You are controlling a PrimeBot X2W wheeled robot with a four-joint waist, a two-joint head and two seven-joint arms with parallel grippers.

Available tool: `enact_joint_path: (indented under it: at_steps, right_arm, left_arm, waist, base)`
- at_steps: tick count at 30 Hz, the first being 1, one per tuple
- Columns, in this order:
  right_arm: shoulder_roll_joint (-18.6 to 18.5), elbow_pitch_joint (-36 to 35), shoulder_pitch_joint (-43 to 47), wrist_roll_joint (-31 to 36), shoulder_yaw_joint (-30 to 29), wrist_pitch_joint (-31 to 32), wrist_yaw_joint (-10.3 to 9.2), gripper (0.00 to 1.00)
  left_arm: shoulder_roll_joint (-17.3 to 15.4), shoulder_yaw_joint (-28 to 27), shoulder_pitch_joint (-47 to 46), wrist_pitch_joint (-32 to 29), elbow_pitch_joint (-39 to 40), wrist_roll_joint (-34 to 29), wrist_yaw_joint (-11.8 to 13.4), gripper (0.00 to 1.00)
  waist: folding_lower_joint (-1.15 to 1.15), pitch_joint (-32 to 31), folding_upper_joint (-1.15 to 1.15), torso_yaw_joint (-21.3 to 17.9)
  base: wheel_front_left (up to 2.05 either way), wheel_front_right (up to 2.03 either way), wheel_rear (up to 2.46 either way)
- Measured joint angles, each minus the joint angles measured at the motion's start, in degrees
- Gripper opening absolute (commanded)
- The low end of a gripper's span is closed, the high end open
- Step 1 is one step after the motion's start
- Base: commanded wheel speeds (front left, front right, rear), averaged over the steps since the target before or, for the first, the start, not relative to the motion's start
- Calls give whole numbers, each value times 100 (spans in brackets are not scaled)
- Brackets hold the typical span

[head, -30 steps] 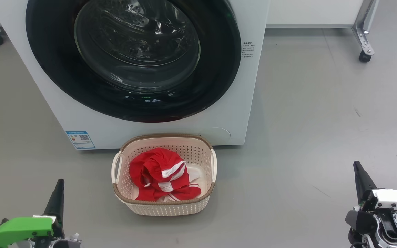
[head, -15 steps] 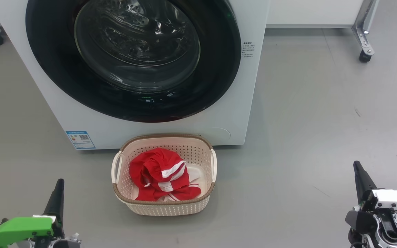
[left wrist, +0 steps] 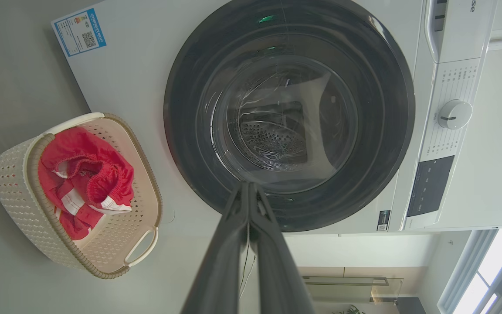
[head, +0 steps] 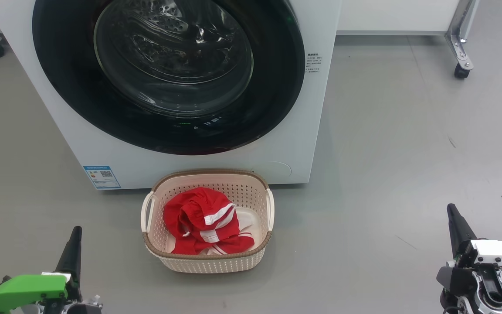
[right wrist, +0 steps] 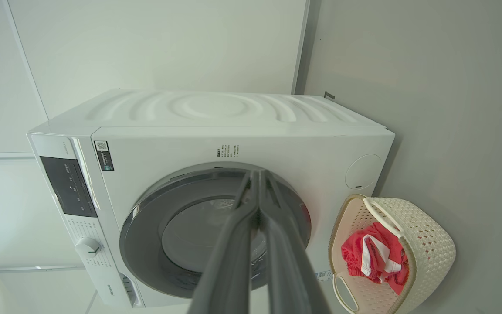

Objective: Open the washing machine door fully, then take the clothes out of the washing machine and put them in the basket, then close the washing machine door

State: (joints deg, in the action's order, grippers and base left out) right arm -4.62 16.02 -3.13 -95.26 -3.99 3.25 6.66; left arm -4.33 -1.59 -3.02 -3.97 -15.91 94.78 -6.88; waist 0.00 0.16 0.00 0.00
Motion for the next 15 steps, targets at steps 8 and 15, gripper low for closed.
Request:
enact_joint_path:
  at_steps: [8, 15]
  right_arm:
    - [2, -1, 0, 0, -5, 7, 0, 0]
    - [3, -2, 0, 1, -12, 7, 0, 0]
  left_arm:
    - [2, -2, 0, 0, 2, -1, 0, 0]
    - [3, -7, 0, 0, 3, -5, 0, 0]
  waist:
    - [0, 0, 0, 0]
    - [0, 0, 0, 0]
  base:
    - [0, 0, 0]
    - [0, 0, 0]
